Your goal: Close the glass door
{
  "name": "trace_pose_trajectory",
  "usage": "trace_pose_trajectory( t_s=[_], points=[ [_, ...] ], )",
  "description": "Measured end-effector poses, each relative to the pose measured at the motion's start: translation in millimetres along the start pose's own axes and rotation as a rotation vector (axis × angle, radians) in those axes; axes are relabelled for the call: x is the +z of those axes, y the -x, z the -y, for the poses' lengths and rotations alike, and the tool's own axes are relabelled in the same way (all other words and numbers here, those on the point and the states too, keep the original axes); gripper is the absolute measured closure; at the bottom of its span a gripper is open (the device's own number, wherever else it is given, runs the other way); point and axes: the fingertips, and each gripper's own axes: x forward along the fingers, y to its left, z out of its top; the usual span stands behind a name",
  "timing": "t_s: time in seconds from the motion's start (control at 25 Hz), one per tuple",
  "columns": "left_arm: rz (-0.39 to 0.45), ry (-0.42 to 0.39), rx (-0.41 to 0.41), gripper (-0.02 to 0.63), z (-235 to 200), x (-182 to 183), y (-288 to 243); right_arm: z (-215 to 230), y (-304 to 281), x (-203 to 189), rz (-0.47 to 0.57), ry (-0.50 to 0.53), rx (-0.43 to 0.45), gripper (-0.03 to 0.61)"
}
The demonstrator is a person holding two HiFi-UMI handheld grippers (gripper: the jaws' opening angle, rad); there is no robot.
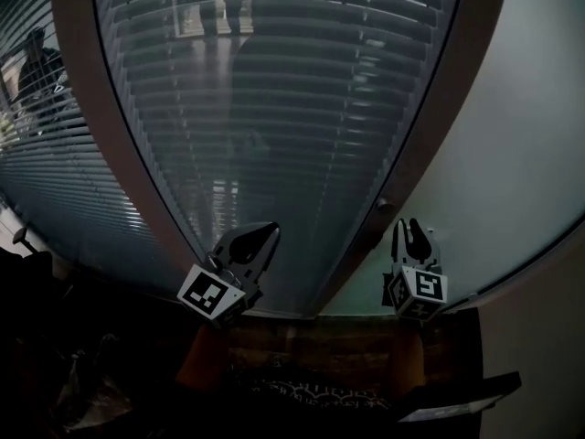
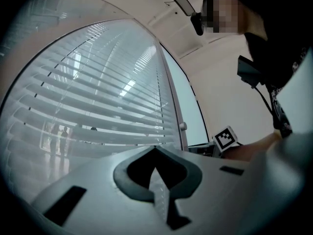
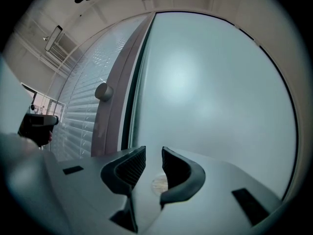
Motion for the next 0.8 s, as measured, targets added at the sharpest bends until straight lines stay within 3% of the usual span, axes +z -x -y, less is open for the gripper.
trace_pose_trajectory(
  t_s=[0.24,0.56,0.8],
  points=[
    [-0.001,-0.003,-0.019,0.611,5,-9,3,-4,7,-13,-0.005,-0.005,-0.022,0.471],
    [-0.011,0.011,-0.031,0.612,6,5,-14,4,-1,7,-0.010,-0.008,-0.026,0.471],
    [-0.021,0.003,-0.029,0.612,10,-5,-18,6,10,0,-0.018,-0.015,-0.024,0.469]
  ],
)
